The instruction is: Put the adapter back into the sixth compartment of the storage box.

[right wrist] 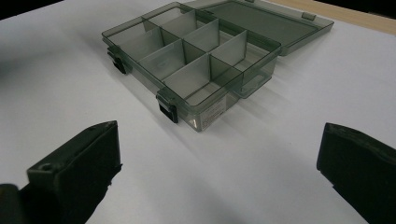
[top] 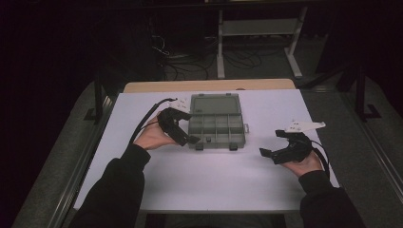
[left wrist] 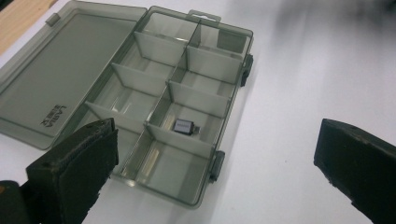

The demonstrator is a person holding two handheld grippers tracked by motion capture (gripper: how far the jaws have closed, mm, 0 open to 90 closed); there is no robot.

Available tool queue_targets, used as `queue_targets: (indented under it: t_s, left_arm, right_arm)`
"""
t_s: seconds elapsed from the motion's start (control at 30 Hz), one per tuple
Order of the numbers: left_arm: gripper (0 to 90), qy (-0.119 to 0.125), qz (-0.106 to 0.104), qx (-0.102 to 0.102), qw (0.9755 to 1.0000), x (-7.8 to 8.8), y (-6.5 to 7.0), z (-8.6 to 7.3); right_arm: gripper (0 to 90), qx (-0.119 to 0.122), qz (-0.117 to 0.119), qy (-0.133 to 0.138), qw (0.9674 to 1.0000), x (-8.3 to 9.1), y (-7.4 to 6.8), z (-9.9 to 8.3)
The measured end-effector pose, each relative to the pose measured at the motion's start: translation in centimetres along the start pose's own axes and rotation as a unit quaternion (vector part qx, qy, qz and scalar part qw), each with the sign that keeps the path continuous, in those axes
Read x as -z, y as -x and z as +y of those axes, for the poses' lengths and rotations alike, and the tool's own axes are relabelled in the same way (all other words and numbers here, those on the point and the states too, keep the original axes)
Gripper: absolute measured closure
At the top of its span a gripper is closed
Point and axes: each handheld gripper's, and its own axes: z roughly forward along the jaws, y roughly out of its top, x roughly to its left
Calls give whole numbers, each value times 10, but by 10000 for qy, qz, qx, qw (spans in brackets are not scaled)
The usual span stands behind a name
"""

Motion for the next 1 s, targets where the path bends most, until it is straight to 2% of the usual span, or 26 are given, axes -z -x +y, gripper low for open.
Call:
queue_targets:
  t_s: [0.17,0.6,0.77,1.0]
  left_arm:
    - [0,107,59,13,9999,8,0,-5]
    - [0,167,207,53,9996,19,3,-21]
    - [0,275,267,145,9992,26,3,-36]
    - [0,322,359,213,9986,33,3,-49]
  right_arm:
    - [0,3,-8,11,10000,0,0,0]
    - [0,0,-17,1,10000,0,0,0]
    - [0,-2,-19,-3,10000,0,0,0]
    - [0,-1,-27,2,10000,0,0,0]
